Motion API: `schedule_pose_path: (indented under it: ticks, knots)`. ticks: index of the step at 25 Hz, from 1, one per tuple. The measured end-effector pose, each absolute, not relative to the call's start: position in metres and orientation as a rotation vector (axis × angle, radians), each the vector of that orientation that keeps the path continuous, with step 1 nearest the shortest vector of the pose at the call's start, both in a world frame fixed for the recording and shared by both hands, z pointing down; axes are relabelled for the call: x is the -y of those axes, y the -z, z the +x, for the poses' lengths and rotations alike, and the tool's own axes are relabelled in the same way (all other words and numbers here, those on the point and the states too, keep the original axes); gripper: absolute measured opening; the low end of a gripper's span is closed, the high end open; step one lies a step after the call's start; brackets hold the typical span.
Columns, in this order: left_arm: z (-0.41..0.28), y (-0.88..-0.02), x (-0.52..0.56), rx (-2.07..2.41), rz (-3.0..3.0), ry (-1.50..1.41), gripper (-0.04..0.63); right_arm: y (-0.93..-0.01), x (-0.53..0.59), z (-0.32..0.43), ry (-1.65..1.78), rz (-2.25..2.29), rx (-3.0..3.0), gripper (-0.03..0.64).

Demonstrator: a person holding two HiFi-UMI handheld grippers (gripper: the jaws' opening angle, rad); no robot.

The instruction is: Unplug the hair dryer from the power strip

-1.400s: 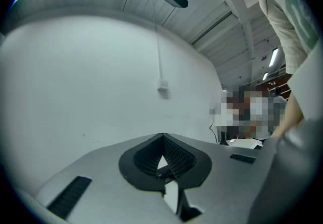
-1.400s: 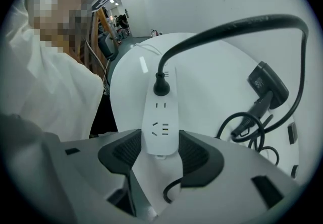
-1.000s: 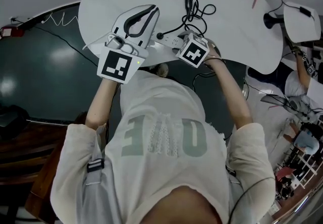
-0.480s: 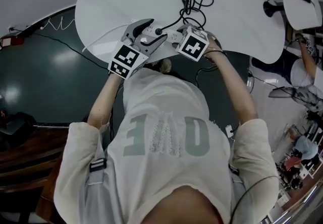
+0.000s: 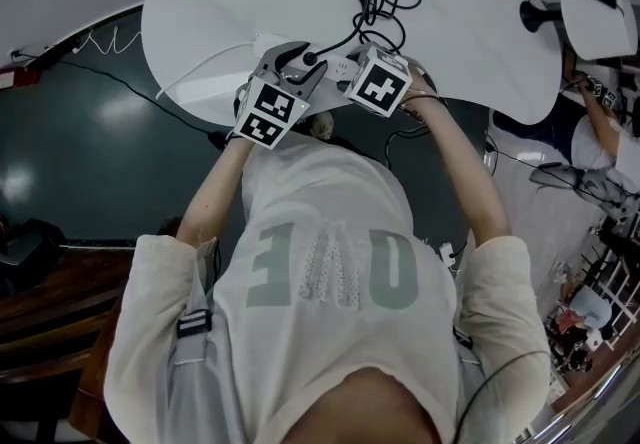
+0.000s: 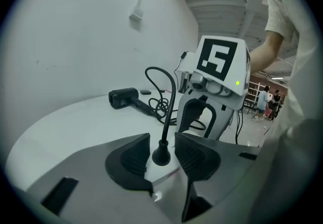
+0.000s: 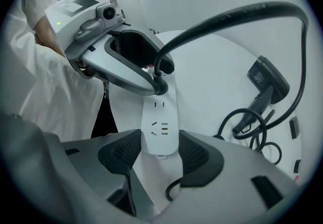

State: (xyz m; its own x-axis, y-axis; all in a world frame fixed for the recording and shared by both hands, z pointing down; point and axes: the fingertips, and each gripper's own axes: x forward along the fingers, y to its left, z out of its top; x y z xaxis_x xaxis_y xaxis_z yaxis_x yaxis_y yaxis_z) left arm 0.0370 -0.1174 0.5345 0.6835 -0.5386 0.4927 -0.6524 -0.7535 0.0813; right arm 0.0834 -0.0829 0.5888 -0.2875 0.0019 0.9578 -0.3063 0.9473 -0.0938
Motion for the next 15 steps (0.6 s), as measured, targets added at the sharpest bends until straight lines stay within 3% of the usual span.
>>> schedule_pose_path:
  ticks: [3,15]
  knots:
    - [0.0371,-0.5437,0.1191,0.961,2.63,-0.683,0.106,-0.5892,0.0832,0.0844,-0.31,0.222,1.843,0.236]
    - [0.0402,-0.5428,0.1229,0.834,2.609,-0.676,0.083,-0.5907,0.0842,0.0853,-0.304,0.2,1.805,0.236]
